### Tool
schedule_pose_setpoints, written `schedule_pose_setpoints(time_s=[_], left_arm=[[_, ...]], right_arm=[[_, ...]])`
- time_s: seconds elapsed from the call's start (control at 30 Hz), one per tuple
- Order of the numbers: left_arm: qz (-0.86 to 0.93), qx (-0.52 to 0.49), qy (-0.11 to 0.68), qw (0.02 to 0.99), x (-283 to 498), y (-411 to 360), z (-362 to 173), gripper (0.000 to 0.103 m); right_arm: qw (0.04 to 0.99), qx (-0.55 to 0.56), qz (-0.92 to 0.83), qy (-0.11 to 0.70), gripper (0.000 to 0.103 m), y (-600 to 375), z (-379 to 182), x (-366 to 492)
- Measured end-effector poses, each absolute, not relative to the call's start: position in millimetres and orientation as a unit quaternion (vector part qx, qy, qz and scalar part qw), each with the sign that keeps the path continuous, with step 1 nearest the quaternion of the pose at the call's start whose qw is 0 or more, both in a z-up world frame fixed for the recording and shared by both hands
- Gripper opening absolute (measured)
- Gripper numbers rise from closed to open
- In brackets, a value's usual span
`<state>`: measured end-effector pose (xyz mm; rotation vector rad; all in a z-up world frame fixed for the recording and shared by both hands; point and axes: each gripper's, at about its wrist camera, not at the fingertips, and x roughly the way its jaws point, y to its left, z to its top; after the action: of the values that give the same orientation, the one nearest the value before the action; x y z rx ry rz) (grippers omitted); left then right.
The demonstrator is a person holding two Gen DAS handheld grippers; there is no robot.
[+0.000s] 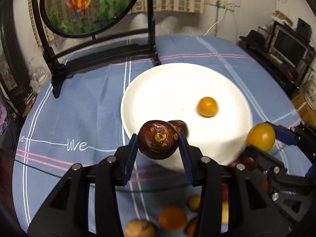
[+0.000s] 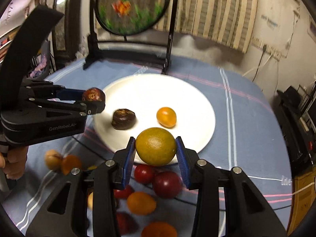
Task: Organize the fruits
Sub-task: 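Carry both fruits over the white plate and open both tools, then grasp the beige potato-like fruit with the left tool while the right tool grasps a mandarin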
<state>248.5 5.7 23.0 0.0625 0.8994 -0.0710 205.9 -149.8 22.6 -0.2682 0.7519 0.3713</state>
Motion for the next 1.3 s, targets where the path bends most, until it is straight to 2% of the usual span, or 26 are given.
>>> schedule_pose_setpoints(time_s=[0.17,0.23,0.3,0.43,0.67,0.77,1.03,1.3], left_arm=[[-0.033,0.018,0.452,0.891,265.6,6.4,6.3,0.044],[-0.021,0.014,0.453,0.891,267.1,8.8,4.1,0.065],[-0.013,0.018,0.446,0.895,261.4,10.5,7.3,0.066],[-0.016,0.017,0.431,0.902,244.2,16.3,20.3,0.075],[-0.021,0.026,0.417,0.908,194.3,31.1,30.7,0.077],[-0.020,0.033,0.419,0.907,170.8,35.2,27.1,0.077],[-0.017,0.032,0.438,0.898,117.2,48.9,5.0,0.078],[-0.015,0.026,0.449,0.893,93.2,52.1,-12.8,0.079]], right_arm=[[0.888,-0.139,0.171,0.404,0.043,-142.5,-2.5,230.3],[0.886,-0.150,0.162,0.409,0.044,-139.5,-7.2,233.3],[0.889,-0.148,0.161,0.402,0.044,-141.5,-4.3,231.3],[0.901,-0.124,0.158,0.384,0.046,-157.8,10.7,214.9],[0.913,-0.066,0.157,0.371,0.048,-204.2,30.2,157.0],[0.917,-0.056,0.147,0.367,0.059,-216.5,31.3,129.3],[0.913,-0.036,0.153,0.375,0.059,-226.3,14.3,72.7],[0.908,-0.030,0.153,0.389,0.059,-219.3,1.0,54.0]])
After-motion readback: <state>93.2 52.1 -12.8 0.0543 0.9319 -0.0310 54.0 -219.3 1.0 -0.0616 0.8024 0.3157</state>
